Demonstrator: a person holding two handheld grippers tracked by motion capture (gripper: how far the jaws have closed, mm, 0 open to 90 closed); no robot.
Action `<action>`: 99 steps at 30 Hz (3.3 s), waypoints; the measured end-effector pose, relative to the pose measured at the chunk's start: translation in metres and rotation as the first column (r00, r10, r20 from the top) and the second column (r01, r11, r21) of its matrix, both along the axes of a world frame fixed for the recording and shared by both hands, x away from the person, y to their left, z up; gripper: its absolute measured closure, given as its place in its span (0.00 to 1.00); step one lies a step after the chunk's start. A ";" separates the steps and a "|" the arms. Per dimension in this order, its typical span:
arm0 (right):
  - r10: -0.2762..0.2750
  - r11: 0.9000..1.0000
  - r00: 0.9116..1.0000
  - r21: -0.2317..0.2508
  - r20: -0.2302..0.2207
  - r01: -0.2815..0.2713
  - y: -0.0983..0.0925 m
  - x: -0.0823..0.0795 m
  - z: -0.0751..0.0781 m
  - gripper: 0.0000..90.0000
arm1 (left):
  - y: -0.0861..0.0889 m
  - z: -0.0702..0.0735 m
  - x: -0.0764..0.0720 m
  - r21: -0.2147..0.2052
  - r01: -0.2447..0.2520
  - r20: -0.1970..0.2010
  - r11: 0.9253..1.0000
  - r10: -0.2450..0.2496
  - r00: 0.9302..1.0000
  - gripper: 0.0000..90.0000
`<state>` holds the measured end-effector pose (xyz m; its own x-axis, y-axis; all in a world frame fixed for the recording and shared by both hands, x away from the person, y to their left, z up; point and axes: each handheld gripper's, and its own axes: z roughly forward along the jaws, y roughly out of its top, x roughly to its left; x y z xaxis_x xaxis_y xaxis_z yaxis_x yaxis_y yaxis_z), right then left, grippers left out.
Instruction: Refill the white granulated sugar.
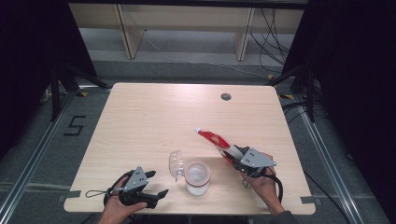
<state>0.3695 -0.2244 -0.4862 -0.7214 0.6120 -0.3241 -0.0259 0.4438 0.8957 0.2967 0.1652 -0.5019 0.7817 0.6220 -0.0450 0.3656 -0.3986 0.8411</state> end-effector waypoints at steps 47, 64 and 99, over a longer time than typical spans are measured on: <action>-0.178 0.958 0.949 0.175 -0.262 0.228 -0.059 -0.027 0.006 0.56 | 0.000 -0.001 0.002 0.007 -0.008 0.004 1.000 0.008 1.000 0.21; -0.235 0.944 0.937 0.167 -0.257 0.283 -0.063 -0.046 0.011 0.42 | 0.000 0.000 0.002 0.007 -0.014 -0.007 1.000 0.014 1.000 0.21; -0.266 0.937 0.909 0.136 -0.320 0.322 -0.074 -0.087 0.009 0.38 | -0.004 0.001 0.000 -0.035 -0.023 -0.007 0.999 0.023 1.000 0.21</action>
